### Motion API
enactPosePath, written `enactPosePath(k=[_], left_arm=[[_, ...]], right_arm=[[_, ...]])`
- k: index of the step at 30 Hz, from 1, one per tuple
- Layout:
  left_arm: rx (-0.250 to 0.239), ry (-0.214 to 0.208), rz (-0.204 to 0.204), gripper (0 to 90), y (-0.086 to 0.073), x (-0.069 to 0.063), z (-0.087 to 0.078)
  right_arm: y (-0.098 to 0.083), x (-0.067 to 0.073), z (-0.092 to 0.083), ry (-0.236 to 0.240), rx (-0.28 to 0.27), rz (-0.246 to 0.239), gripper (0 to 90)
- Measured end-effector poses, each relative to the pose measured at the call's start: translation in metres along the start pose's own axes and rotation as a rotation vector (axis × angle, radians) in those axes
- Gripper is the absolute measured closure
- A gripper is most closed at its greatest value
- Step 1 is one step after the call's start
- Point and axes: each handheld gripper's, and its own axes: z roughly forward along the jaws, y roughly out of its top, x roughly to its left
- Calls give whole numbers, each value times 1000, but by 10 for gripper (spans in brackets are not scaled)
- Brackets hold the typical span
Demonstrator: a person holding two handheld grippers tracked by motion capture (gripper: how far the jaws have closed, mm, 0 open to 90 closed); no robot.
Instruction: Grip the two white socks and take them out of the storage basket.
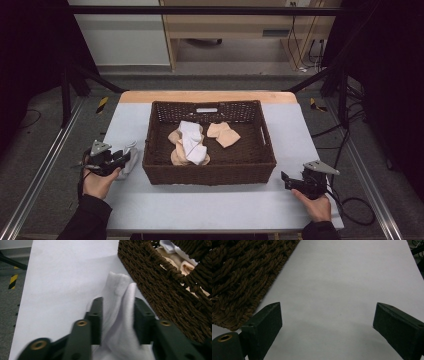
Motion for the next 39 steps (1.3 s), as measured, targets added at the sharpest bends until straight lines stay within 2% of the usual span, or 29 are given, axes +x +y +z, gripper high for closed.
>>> enactPosePath(k=[3, 7, 15, 21, 27, 39], left_arm=[[-24, 6, -18, 432, 3, 0, -5], [-81, -6, -30, 386, 12, -3, -17], [-185, -36, -46, 376, 33, -10, -41], [-220, -55, -45, 377, 46, -19, -47], [-238, -71, -26, 378, 64, -36, -45], [-263, -107, 58, 380, 111, -91, -23]], right_arm=[[0, 0, 0, 1, 0, 0, 88], [0, 0, 0, 4, -1, 3, 88], [0, 0, 0, 2, 0, 1, 88], [0, 0, 0, 0, 2, 4, 88], [0, 0, 0, -2, 3, 5, 88], [0, -1, 0, -1, -3, 6, 88]])
